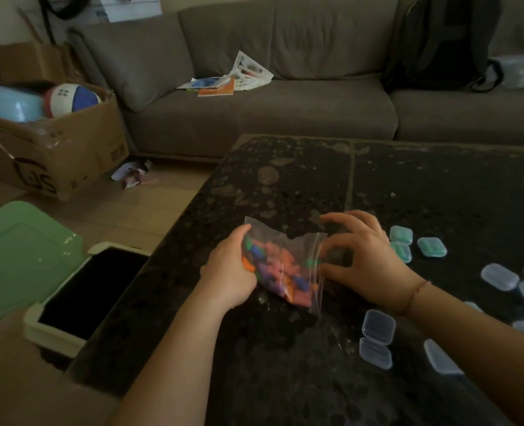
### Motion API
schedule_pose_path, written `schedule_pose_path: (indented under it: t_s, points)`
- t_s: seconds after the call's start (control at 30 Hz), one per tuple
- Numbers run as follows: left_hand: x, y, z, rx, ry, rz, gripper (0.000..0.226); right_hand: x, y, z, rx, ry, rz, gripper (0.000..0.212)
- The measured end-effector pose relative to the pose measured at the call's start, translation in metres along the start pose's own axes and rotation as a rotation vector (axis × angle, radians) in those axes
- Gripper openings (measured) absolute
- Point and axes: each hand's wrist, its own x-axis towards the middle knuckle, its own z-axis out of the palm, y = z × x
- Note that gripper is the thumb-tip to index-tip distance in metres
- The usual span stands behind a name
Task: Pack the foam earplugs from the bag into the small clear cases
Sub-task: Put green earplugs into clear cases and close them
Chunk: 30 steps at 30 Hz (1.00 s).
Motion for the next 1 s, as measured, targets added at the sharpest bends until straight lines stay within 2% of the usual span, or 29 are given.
schedule_pose_path:
  t_s: [0.1, 0.2, 0.3, 0.37, 0.43, 0.5, 0.57, 0.67, 0.87, 1.0]
  points:
    - [-0.006, 0.003, -0.004, -0.001, 0.015, -0.014, 0.083, -0.014, 0.004, -0.011, -0.059, 0.053, 0.003, 0.017]
    - [-0.014, 0.006, -0.007, 0.051, 0.129, -0.014, 0.085, -0.044, 0.008, -0.033, 0.048, 0.100, 0.057, 0.025]
    - [-0.032, 0.018, -0.005, 0.010, 0.295, 0.168, 0.061, -0.080, 0.009, -0.047, 0.071, 0.036, 0.044, 0.032]
    - [-0.054, 0.033, 0.000, 0.008, 0.178, 0.323, 0.036, -0.094, 0.009, -0.048, 0.020, -0.027, 0.013, 0.039]
    - [-0.076, 0.048, 0.010, 0.082, -0.067, 0.414, 0.019, -0.100, 0.012, -0.045, -0.144, -0.047, -0.074, 0.037]
    - [-0.094, 0.056, 0.025, 0.150, -0.251, 0.418, 0.017, -0.101, 0.015, -0.040, -0.286, -0.055, -0.188, 0.029]
    - [-0.101, 0.058, 0.040, 0.254, -0.339, 0.380, 0.027, -0.102, 0.018, -0.032, -0.354, -0.107, -0.267, 0.029]
    - [-0.100, 0.054, 0.049, 0.333, -0.385, 0.327, 0.032, -0.102, 0.018, -0.023, -0.356, -0.166, -0.292, 0.029]
    - [-0.093, 0.050, 0.049, 0.302, -0.406, 0.312, 0.041, -0.095, 0.017, -0.013, -0.349, -0.190, -0.331, 0.039]
    - [-0.092, 0.049, 0.050, 0.328, -0.385, 0.333, 0.041, -0.093, 0.017, -0.011, -0.367, -0.200, -0.374, 0.035]
